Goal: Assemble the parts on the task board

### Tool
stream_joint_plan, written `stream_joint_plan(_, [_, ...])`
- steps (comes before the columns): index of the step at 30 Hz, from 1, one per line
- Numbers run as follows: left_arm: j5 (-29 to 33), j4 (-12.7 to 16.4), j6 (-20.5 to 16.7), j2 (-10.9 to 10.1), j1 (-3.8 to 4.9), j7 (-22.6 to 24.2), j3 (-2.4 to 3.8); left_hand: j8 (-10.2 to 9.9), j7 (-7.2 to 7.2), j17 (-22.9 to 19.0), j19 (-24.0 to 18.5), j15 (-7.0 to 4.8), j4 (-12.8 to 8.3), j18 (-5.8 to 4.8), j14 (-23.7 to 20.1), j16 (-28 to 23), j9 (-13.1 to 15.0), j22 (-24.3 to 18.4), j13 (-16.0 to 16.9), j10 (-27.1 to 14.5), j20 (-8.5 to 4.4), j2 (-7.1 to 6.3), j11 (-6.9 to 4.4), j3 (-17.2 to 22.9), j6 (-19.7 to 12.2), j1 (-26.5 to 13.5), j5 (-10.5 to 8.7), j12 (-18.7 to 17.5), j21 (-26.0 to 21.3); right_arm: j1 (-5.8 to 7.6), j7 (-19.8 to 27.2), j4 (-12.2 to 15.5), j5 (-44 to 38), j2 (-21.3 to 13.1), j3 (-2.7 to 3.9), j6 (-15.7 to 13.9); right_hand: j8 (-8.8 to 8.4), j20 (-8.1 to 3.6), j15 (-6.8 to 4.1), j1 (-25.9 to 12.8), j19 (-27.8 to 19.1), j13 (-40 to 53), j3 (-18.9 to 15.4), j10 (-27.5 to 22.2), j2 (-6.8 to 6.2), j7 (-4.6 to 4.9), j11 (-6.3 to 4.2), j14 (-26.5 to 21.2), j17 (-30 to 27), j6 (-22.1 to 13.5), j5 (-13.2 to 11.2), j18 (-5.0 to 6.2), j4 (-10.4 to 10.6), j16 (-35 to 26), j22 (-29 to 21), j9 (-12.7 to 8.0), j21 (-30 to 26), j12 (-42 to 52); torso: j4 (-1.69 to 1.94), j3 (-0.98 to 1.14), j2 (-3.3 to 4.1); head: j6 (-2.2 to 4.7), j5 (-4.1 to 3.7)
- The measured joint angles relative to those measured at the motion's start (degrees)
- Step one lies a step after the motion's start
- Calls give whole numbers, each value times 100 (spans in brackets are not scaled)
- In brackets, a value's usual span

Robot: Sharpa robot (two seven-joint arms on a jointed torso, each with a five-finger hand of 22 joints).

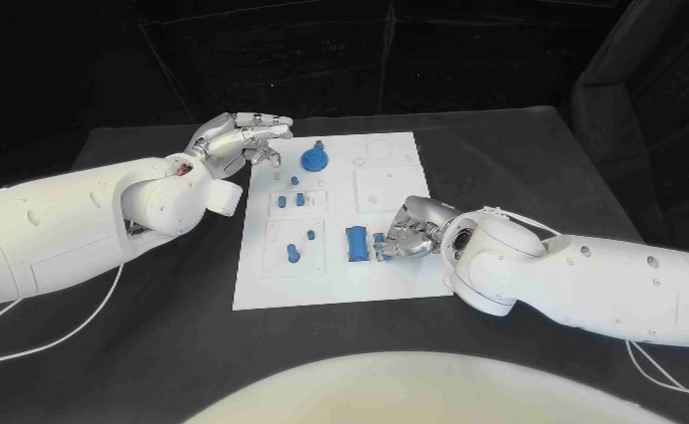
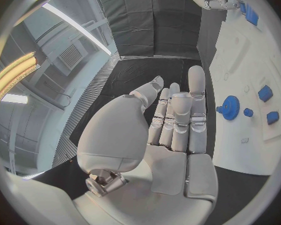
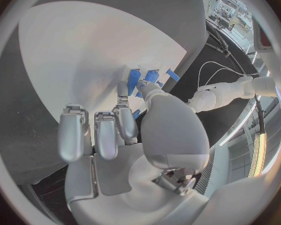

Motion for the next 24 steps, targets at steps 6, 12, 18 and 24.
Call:
stream_joint_plan(6, [0,0,9,5,0,-6,0,0,0,-8,0,0,0,0,0,0,0,0,0,0,0,0,0,0,0,0,0,0,0,1,-19,-39,-20,44,0,23,-10,0,0,-295,0,0,-175,0,41,-5,-1,0,0,32,37,1,192,0,0,8,0,0,11,0,0,2,-3])
stream_joint_plan(12, [-1,2,15,5,0,-11,0,0,0,-8,0,0,0,0,0,0,0,1,0,0,0,0,0,0,0,0,0,0,0,-1,-36,-67,-38,65,-3,39,-10,0,0,-567,0,-1,-506,20,69,9,20,0,0,45,-200,0,449,0,-1,31,0,26,12,-1,0,2,-8])
stream_joint_plan(18, [-1,2,19,5,0,-14,0,0,0,-8,0,0,0,0,0,0,0,1,0,0,0,0,0,0,0,0,0,0,0,-2,-45,-84,-64,78,-4,30,-10,0,0,-572,0,-1,-924,20,74,9,21,0,0,45,-1035,0,599,0,-1,82,0,26,12,-1,0,14,-8])
stream_joint_plan(24, [-1,0,21,7,0,-16,0,0,0,-7,0,0,0,0,0,0,0,1,0,0,0,0,0,0,0,0,0,0,0,-2,-33,-70,-84,61,-4,-5,-10,0,0,-568,0,-1,-1086,19,78,28,21,0,0,26,-1300,0,637,0,-1,96,0,3,12,0,0,15,-19])
